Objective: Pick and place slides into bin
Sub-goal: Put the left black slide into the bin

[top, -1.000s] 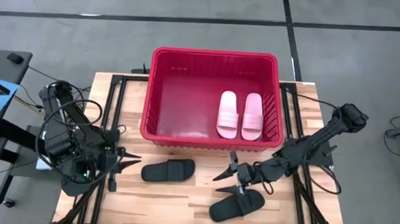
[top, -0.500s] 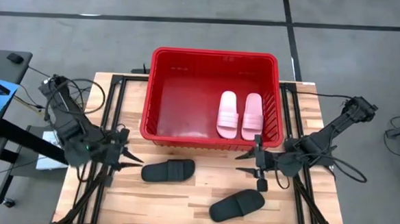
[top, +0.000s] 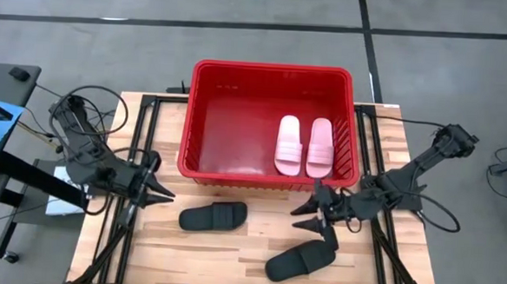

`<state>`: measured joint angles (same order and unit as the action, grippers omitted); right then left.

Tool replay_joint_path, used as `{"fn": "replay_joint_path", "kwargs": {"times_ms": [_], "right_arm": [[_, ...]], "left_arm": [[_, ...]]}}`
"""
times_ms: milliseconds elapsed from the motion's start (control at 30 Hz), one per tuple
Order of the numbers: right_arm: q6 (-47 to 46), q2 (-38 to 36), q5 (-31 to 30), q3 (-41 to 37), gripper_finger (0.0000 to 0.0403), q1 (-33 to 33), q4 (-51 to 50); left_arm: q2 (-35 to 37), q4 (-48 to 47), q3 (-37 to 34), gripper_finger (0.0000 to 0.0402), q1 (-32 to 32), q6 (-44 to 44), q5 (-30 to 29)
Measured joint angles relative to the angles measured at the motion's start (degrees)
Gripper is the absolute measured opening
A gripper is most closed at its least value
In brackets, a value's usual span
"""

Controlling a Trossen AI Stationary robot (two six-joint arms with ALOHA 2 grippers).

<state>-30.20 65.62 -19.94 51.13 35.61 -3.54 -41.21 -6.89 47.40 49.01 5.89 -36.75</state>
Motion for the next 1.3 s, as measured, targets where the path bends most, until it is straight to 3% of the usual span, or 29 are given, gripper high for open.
{"fn": "replay_joint_path", "kwargs": {"times_ms": [200,567,867,1100,1300], "right_arm": [[-6.9,0.4,8.8,0.0,0.0145,0.0,4.5],[-5.4,0.4,9.1,0.0,0.0145,1.5,4.0],[-5.4,0.4,9.3,0.0,0.0145,1.4,4.0],[-5.4,0.4,9.3,0.0,0.0145,1.4,4.0],[-5.4,0.4,9.4,0.0,0.0145,1.4,4.0]], "left_arm": [[-0.1,1.5,0.0,0.0034,0.0,1.4,-0.2],[-0.5,-0.9,0.0,0.0034,0.0,4.2,-0.6],[-2.7,-25.3,6.8,0.0034,0.0,16.9,0.8],[-7.3,-43.9,12.5,0.0034,0.0,31.8,12.0],[-12.1,-49.9,12.9,0.0034,0.0,37.9,22.2]]}}
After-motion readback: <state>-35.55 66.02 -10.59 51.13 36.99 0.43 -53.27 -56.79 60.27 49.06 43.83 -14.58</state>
